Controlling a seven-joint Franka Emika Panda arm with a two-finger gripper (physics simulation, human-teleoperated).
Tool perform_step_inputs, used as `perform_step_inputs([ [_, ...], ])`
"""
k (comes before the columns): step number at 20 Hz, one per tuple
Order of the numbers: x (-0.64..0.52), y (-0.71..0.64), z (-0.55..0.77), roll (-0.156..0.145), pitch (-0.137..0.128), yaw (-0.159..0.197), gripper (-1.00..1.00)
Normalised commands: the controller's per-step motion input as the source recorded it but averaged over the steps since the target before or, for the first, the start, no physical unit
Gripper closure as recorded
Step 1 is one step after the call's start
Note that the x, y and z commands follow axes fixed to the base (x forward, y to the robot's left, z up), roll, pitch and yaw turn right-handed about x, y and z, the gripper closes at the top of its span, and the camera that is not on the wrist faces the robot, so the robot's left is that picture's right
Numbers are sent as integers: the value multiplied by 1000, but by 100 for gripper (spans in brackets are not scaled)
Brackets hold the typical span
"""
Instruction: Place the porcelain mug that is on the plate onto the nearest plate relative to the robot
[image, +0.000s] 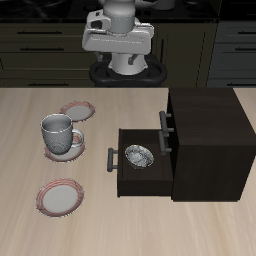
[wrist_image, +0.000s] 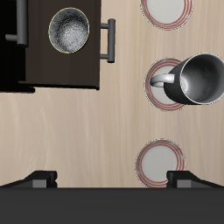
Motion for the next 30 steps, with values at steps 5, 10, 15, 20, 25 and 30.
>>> perform_step_inputs([
  [5, 101, -459, -11, -29, -8, 23, -100],
  [10, 103, -497, 43, -27, -15, -3, -100],
  [15, 186, -574, 13, -10, -16, 40, -100],
  [20, 120, -528, -5, -3, 22, -8, -100],
  [25, 123, -568, 51, 12, -20, 21, -100],
  [30, 118, -430, -9, -24, -18, -15, -100],
])
